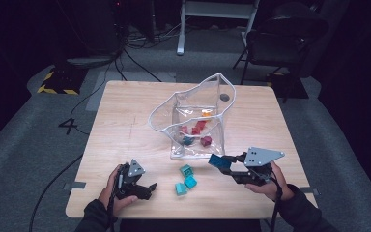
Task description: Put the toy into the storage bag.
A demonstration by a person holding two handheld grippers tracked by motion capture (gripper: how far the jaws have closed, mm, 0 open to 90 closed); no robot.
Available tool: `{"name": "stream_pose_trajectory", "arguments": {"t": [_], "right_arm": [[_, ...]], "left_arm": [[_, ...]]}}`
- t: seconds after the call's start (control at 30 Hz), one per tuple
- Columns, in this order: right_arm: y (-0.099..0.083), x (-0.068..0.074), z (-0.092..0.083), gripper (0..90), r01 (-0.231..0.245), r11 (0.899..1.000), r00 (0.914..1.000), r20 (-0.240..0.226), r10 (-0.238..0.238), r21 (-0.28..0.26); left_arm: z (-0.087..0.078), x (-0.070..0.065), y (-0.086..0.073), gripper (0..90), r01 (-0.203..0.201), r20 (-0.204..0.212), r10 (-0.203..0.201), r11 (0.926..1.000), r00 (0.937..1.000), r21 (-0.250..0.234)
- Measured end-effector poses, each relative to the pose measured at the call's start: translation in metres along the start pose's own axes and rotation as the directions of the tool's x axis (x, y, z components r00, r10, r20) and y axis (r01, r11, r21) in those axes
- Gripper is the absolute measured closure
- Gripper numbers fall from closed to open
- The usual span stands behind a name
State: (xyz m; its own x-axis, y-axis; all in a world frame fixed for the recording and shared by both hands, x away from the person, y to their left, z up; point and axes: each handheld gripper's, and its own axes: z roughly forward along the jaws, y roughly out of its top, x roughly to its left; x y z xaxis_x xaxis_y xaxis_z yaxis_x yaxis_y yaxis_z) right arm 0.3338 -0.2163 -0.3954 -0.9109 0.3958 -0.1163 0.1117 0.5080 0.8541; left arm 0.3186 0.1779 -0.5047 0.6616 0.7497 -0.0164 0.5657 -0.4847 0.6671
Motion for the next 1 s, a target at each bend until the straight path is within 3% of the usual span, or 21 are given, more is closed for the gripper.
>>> {"name": "stream_pose_trajectory", "arguments": {"t": [0.8, 1.0], "right_arm": [[0.076, -0.017, -0.021, 59.7, 0.062, 0.994, 0.9954, 0.078, -0.055, -0.095], [0.087, -0.023, -0.019, 59.7, 0.063, 0.994, 0.9943, 0.091, -0.055, -0.089]], "left_arm": [[0.000, 0.000, 0.000, 5.4, 0.000, 0.000, 0.000, 1.0000, 1.0000, 0.000], [0.000, 0.000, 0.000, 5.5, 0.000, 0.000, 0.000, 1.0000, 1.0000, 0.000]]}}
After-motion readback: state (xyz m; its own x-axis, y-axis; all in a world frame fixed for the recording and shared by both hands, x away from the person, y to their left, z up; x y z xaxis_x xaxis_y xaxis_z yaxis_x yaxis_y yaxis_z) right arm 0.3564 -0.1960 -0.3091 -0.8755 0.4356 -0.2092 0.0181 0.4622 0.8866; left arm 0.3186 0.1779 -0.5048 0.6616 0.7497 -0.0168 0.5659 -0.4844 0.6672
